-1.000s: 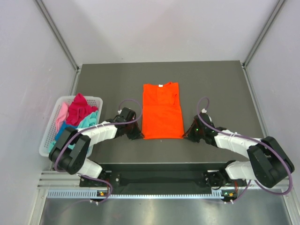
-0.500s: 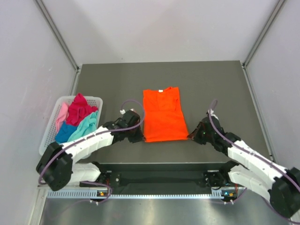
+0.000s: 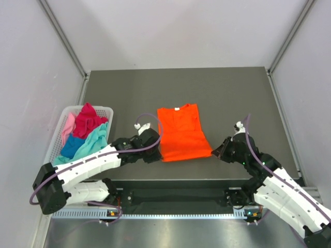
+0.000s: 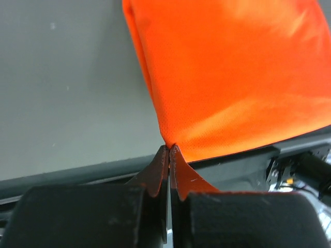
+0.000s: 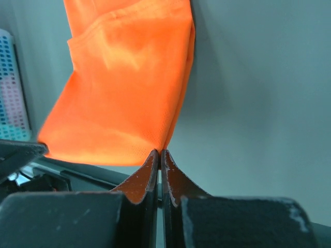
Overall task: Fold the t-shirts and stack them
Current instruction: Fold the tshirt
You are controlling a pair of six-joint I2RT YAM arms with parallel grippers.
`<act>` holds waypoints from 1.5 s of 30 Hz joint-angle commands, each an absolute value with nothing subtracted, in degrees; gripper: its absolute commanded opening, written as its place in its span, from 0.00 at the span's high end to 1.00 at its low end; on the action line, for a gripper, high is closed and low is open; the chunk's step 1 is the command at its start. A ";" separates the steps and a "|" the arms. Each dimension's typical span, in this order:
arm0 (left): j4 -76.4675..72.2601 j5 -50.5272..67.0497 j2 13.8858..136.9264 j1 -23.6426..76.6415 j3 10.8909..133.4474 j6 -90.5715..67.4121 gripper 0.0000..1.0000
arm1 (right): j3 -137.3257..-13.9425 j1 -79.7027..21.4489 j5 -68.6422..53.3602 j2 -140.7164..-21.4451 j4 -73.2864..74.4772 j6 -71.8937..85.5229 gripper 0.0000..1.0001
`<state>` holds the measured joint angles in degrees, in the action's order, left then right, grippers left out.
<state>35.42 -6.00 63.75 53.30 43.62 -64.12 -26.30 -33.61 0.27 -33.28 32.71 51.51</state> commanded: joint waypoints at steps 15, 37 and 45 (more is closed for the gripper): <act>34.37 -4.23 85.14 32.36 70.91 -47.29 1.00 | -57.63 -27.87 1.42 -69.93 22.24 30.86 1.00; 22.42 6.85 120.66 18.37 102.55 -40.08 1.00 | -87.09 -14.94 -13.62 -108.45 16.09 23.91 1.00; 22.41 7.83 129.55 15.12 110.73 -39.64 0.88 | -97.10 -13.89 -17.31 -119.61 15.20 22.50 0.79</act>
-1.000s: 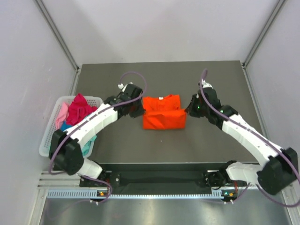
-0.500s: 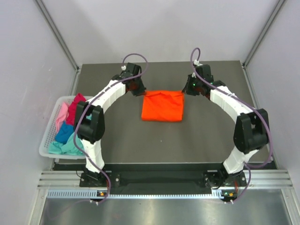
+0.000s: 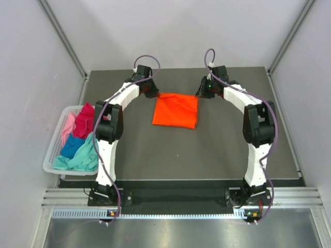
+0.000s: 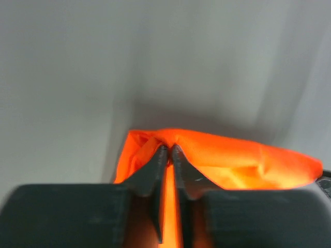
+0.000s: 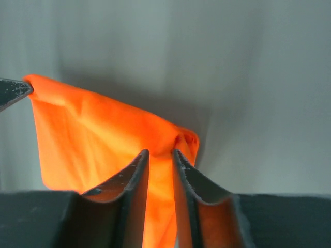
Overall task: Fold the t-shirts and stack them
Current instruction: Fold the tshirt
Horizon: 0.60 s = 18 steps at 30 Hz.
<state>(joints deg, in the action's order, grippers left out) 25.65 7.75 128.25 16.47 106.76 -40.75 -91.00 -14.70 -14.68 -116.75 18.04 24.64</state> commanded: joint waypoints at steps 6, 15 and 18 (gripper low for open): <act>27.95 -1.58 125.35 14.24 111.37 -35.16 0.68 | -96.95 -13.54 -18.98 -116.11 19.33 19.42 0.50; 15.31 13.96 116.19 15.56 93.26 -32.78 0.66 | -82.54 -15.38 -23.55 -108.72 18.45 15.47 0.40; 13.80 16.87 118.03 15.64 94.47 -31.47 0.65 | -80.42 -15.64 -23.99 -108.46 18.28 14.24 0.41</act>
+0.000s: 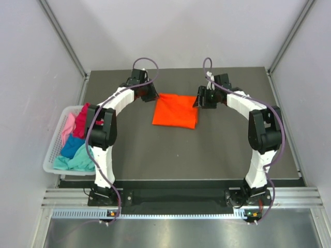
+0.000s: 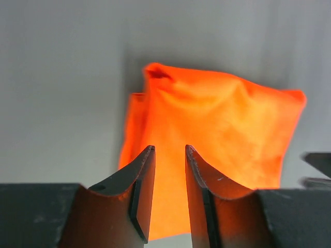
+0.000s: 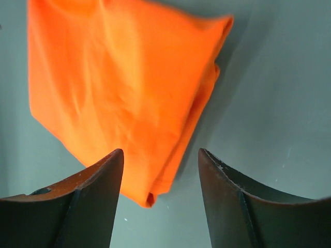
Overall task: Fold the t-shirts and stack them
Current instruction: Fold the tshirt
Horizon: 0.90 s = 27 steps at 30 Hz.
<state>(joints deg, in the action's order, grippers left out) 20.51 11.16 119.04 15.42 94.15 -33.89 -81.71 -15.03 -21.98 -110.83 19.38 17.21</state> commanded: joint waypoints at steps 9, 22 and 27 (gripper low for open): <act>15.11 15.39 130.16 15.56 108.00 -28.92 0.66 | -74.54 -16.96 -27.59 -110.74 11.53 15.20 0.46; 15.02 13.79 139.74 13.54 116.01 -29.79 0.65 | -65.04 -16.96 -30.85 -112.41 -2.63 19.86 0.78; 20.38 12.84 134.67 12.83 117.43 -27.87 0.64 | -66.71 -16.79 -30.67 -111.45 -0.27 19.86 0.82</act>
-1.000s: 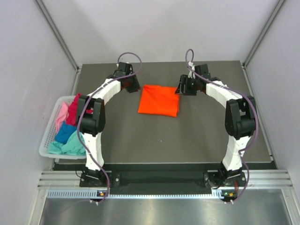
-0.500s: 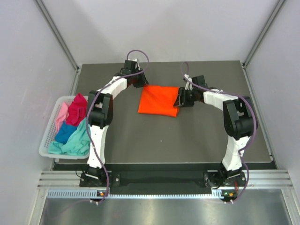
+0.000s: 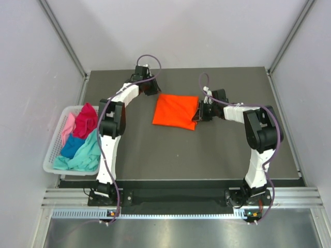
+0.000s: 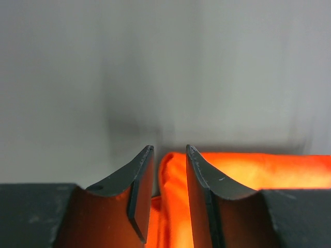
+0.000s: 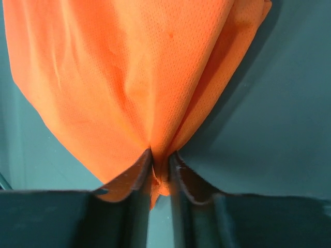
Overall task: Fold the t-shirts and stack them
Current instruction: Fold the tshirt
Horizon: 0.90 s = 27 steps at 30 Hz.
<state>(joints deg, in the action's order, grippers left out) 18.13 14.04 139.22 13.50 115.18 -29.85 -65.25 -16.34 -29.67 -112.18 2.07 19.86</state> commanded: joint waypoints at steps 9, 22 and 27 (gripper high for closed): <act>22.42 10.98 115.17 13.62 94.27 -26.80 0.62 | -67.06 -16.52 -31.29 -106.35 3.69 19.95 0.52; 19.60 14.60 114.52 15.99 79.37 -29.35 0.66 | -76.11 -13.10 -27.07 -111.09 7.56 16.44 0.40; 19.95 12.22 116.37 16.87 76.65 -31.81 0.78 | -80.06 -13.18 -28.74 -116.35 6.77 16.08 0.39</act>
<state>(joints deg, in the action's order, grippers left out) 21.04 14.02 115.57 16.34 78.30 -30.39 -76.82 -13.61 -27.94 -112.81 8.14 17.63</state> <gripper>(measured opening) 0.236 0.608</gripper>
